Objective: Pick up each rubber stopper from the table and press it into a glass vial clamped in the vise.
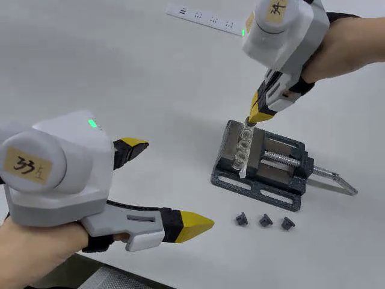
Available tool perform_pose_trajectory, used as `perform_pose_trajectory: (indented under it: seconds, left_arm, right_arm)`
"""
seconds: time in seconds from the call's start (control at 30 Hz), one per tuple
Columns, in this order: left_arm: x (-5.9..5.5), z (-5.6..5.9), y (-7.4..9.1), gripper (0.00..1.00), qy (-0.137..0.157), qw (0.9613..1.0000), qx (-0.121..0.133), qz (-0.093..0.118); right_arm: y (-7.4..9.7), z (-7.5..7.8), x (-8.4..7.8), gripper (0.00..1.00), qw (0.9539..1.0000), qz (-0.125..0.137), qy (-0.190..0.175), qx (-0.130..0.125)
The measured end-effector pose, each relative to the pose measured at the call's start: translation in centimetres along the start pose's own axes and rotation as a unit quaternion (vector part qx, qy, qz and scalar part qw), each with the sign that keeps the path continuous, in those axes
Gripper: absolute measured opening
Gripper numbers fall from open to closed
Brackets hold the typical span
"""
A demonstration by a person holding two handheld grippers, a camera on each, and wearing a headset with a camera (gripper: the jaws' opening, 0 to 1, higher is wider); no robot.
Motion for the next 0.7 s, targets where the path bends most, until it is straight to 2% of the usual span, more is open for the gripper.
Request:
perform_pose_trajectory:
  seconds: [0.03, 0.1, 0.2, 0.3, 0.47, 0.57, 0.63, 0.7]
  left_arm:
    - [0.0, 0.0, 0.0, 0.93, -0.001, 1.0000, 0.000, -0.002]
    - [0.0, 0.2, -0.1, 0.93, 0.001, 1.0000, -0.002, 0.000]
    - [0.1, 0.4, -0.1, 0.93, -0.003, 1.0000, -0.004, 0.000]
    - [0.4, 0.5, 0.1, 0.93, -0.007, 1.0000, -0.005, 0.001]
    - [0.9, 0.8, 0.6, 0.93, -0.013, 0.9999, -0.002, 0.008]
    - [1.3, 0.8, 0.9, 0.93, -0.015, 0.9998, 0.001, 0.012]
    - [1.5, 0.9, 1.0, 0.93, -0.018, 0.9997, 0.003, 0.015]
    - [1.7, 0.8, 1.0, 0.93, -0.020, 0.9997, 0.003, 0.016]
  right_arm:
    - [0.0, -0.1, 0.0, 0.00, 0.9999, -0.004, 0.009, -0.002]
    - [0.1, -0.3, -0.3, 0.00, 1.0000, -0.002, -0.010, 0.000]
    - [0.0, -0.2, -0.4, 0.00, 1.0000, -0.007, 0.002, -0.001]
    - [0.1, 0.0, -0.4, 0.00, 0.9999, -0.010, -0.005, -0.001]
    - [0.2, -0.2, -0.7, 0.00, 0.9999, 0.006, -0.007, -0.005]
    - [0.2, 0.2, -0.8, 0.00, 0.9998, 0.014, -0.003, -0.010]
    - [0.2, 0.1, -1.0, 0.00, 0.9996, 0.024, -0.014, -0.005]
    - [0.2, 0.0, -0.9, 0.00, 0.9997, 0.023, -0.005, -0.002]
Point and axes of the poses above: the centre of the closed fingertips' face, and the gripper's own axes: y roughly backward along the fingers, z roughly to its right, x roughly out of its top, the point moved 6 cm from there along y, roughly backward along the fingers
